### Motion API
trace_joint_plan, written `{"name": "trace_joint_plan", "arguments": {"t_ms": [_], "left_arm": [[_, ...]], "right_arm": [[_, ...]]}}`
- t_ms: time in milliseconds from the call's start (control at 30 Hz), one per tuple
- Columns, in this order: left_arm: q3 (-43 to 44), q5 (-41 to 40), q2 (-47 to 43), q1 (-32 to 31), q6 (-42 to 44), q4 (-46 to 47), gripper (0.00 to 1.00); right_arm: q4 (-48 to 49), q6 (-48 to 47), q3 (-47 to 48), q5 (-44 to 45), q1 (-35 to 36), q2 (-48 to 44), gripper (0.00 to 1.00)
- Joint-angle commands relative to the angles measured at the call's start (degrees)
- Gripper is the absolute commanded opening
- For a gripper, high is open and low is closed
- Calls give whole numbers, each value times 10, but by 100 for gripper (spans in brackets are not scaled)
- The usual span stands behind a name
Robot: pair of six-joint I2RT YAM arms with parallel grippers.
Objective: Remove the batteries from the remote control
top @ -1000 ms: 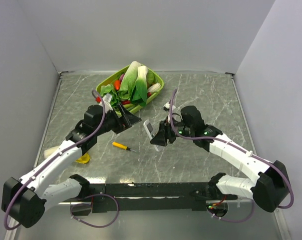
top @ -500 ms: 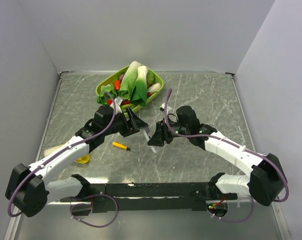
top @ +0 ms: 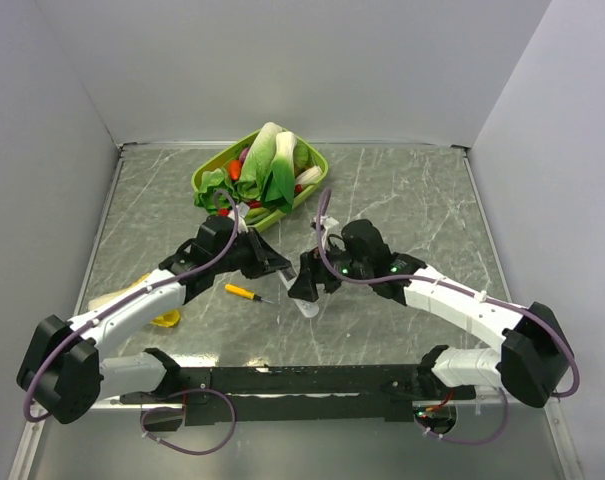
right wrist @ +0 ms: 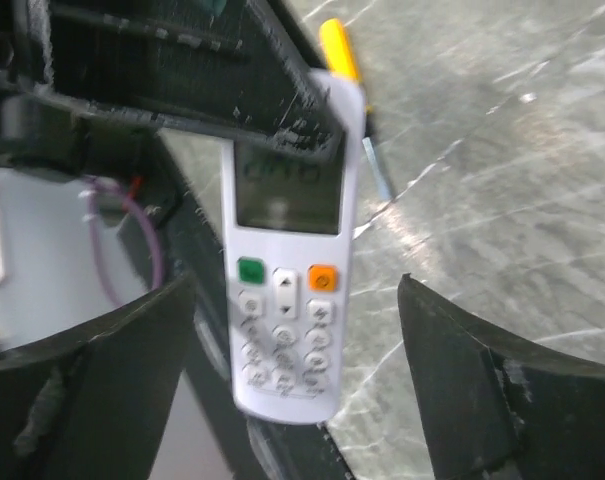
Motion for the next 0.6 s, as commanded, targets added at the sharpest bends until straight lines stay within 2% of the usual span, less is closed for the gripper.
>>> {"name": "trace_joint_plan", "arguments": {"t_ms": [0,67,100,233,300,467,533,567], "left_arm": [[33,-29,-8,-2,-18,-22,1],[41,-43,-7,-2,-31,-48,1],[52,-60,-6,-2,-40,-62,1],[73,-79,3,-2,-96,-102,1],[90,-88,16,-2,-109,-140,1],[115,-92,33,-2,-115,-181,1],[105,-88,27,-2,-116,-170,1],[102,-83,19,-2,-108,-160,1]], "right_arm": [[12,-24,-8,134,46,-42,96],[12,-39,-12,187,86,-49,96],[9,-46,-11,253,98,-48,96],[-9,-73,5,349,151,-33,93],[-4,-96,9,389,191,-28,86],[-51,-119,62,596,263,28,66],[-66,-126,89,633,285,49,59],[-84,-123,98,634,286,66,49]]}}
